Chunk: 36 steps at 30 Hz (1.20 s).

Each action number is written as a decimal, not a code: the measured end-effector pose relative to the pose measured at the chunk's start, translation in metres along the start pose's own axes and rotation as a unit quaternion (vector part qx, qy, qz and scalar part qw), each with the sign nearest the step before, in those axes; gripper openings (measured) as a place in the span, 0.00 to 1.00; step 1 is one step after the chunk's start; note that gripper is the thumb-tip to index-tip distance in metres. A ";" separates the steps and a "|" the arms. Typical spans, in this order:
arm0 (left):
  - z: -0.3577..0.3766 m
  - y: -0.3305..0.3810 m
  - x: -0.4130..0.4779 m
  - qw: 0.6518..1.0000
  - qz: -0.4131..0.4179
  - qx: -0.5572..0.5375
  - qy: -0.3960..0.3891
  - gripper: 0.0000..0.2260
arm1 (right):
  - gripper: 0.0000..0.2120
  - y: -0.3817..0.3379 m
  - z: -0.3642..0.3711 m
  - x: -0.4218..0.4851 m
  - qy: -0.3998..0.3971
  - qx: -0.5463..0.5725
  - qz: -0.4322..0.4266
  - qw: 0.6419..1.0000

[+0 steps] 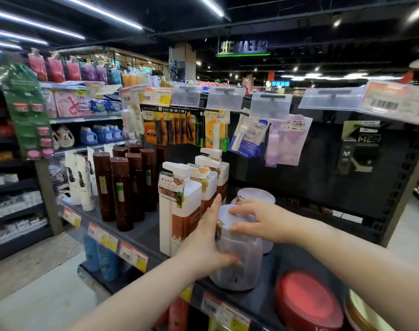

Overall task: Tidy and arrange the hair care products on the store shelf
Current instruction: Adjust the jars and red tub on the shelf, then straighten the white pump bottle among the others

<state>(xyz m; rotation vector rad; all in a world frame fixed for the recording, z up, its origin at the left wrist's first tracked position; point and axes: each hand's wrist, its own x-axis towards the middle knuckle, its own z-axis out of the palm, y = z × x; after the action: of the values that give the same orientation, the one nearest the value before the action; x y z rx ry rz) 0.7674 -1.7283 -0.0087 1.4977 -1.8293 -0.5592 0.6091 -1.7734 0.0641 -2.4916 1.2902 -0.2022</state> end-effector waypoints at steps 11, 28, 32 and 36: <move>-0.004 -0.017 -0.048 0.965 -0.013 0.039 0.260 0.30 | 0.28 0.004 0.001 0.003 -0.017 0.012 0.003 1.000; -0.065 -0.095 0.022 0.980 -0.093 -0.168 0.058 0.44 | 0.32 -0.102 0.005 0.024 0.089 0.001 0.119 0.989; -0.071 -0.110 0.024 0.983 -0.039 -0.177 0.030 0.37 | 0.40 -0.115 0.019 0.040 0.087 0.022 0.162 0.983; -0.079 -0.120 0.028 0.985 0.001 -0.174 0.013 0.33 | 0.38 -0.127 0.037 0.054 0.103 0.027 0.214 0.971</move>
<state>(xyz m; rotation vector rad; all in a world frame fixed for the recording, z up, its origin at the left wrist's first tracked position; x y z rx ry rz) 0.9027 -1.7764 -0.0343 1.2591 -1.6139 -0.8087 0.7482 -1.7414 0.0725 -2.1247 1.8405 -0.3911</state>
